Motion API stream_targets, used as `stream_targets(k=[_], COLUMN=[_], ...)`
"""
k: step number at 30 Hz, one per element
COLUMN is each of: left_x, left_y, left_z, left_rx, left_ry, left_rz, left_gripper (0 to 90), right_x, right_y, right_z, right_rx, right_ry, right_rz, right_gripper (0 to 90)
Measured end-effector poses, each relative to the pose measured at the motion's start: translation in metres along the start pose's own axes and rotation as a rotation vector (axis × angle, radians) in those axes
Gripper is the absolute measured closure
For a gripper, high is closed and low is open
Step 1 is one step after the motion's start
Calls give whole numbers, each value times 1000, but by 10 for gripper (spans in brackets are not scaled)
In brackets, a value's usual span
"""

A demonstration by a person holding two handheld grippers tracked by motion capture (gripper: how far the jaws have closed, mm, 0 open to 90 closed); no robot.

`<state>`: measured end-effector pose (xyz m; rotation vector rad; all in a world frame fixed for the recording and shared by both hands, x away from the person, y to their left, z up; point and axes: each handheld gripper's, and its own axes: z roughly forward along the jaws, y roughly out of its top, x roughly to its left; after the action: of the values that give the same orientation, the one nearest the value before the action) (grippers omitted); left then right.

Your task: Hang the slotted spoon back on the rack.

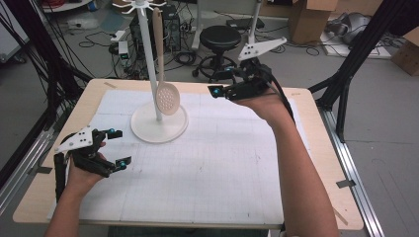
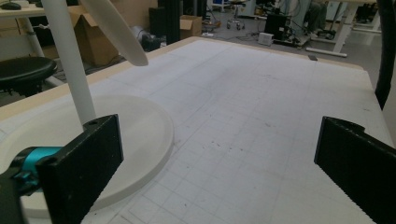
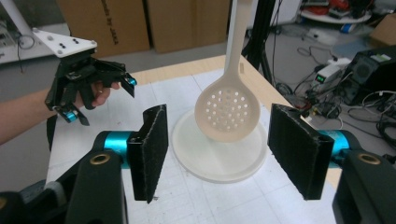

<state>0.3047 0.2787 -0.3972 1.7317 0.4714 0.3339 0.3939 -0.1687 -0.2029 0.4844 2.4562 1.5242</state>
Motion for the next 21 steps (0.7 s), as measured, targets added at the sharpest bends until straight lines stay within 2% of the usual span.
stream_targets(k=[4, 6, 10, 11, 12, 15, 21], left_x=[0, 0, 0, 0, 0, 0, 0], left_y=[0, 0, 0, 0, -1, -1, -2], left_z=[1, 1, 0, 0, 1, 1, 1], left_rx=[3, 0, -1, 1, 7, 7, 7], left_ry=[-5, -5, -6, -5, -5, -6, -5], left_rz=[-1, -3, -7, -5, -5, -5, -9], left_gripper=[17, 17, 17, 17, 17, 17, 17], right_x=[5, 6, 12, 12, 13, 14, 19], right_y=[-21, -24, -47, -47, -57, -67, -100], right_z=[-12, -13, -19, -19, -21, -23, -33], right_rx=[-14, -16, -47, -47, -57, -73, -108], right_ry=[-12, -14, -15, -15, -20, -24, -50], right_rz=[13, 16, 16, 16, 23, 31, 67], right_gripper=[351, 348, 337, 337, 327, 311, 299])
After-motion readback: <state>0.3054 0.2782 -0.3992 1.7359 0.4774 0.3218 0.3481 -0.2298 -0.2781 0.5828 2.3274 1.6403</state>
